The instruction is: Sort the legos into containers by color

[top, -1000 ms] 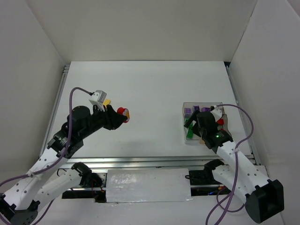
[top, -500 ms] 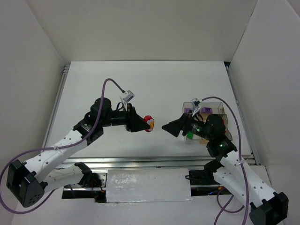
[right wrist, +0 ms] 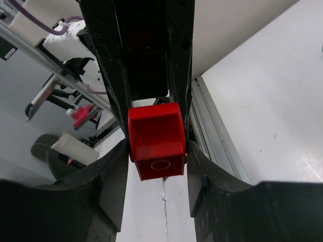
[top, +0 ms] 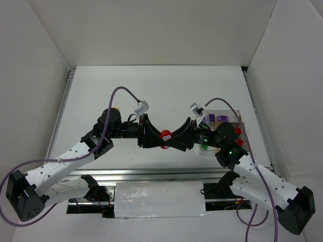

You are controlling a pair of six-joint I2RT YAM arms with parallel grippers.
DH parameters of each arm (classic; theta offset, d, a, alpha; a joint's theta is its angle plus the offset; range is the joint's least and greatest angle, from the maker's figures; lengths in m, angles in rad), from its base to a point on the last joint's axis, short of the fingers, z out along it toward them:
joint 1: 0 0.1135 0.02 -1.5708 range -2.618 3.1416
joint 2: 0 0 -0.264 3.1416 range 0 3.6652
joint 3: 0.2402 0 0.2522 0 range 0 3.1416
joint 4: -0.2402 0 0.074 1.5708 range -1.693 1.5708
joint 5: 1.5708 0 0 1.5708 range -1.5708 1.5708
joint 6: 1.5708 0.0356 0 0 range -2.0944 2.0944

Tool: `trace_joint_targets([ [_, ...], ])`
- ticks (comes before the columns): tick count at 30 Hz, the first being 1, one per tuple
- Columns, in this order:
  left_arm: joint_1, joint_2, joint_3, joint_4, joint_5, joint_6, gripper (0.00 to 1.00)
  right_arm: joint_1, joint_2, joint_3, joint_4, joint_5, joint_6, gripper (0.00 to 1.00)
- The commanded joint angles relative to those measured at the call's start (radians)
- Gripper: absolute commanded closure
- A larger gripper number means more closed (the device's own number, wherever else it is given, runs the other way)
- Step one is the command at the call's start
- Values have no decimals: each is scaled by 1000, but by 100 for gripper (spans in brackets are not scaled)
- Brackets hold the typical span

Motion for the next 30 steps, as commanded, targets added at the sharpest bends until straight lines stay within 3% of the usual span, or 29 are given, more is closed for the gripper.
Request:
trace_joint_targets([
  [1, -4, -33, -4, 50, 3, 17, 100, 8, -1, 20, 158, -21, 23, 79],
  [2, -4, -35, -4, 48, 3, 20, 100, 8, -2, 16, 163, -21, 23, 84],
  [5, -4, -44, -4, 36, -3, 31, 100, 6, -5, 4, 166, -12, 15, 75],
  [6, -4, -46, -5, 34, -3, 34, 100, 8, -10, 3, 164, -9, 14, 62],
  [7, -4, -49, -5, 33, -3, 36, 100, 8, -11, 0, 163, -3, 12, 29],
  [10, -6, -49, -7, 30, -2, 39, 100, 8, -10, 4, 161, 21, 17, 6],
  [14, -4, -52, -8, 30, 3, 39, 100, 6, -4, 19, 164, 43, 20, 7],
  [17, -4, -60, -10, 24, -3, 42, 100, 8, 4, 32, 166, 35, 14, 17],
  [18, -4, -61, -11, 19, -6, 45, 100, 8, 11, 36, 164, 31, 12, 30],
  [20, -4, -67, -10, 17, -8, 47, 100, 8, 24, 36, 176, 14, 12, 48],
  [21, -6, -67, -11, 16, -6, 48, 99, 8, 28, 36, 179, 9, 12, 76],
  [22, -4, -67, -10, 14, -5, 48, 97, 6, 30, 32, 186, 12, 12, 87],
  [23, -4, -67, -7, 11, -5, 50, 88, 8, 31, 30, 186, 15, 11, 97],
  [25, -4, -69, -2, -1, -25, 54, 72, 6, 28, 29, 148, 34, -15, 100],
  [27, -4, -76, 9, -57, -109, 62, 7, 3, 19, 38, 70, 110, -82, 100],
  [28, -6, -84, 33, -94, -167, 68, 1, -4, 13, 61, -80, 170, -112, 100],
  [29, -3, -86, 53, -207, -239, 82, 0, -29, -1, 73, -166, 343, -142, 100],
  [30, -4, -84, 76, -285, -406, 86, 0, -46, -5, 88, -339, 447, -143, 100],
])
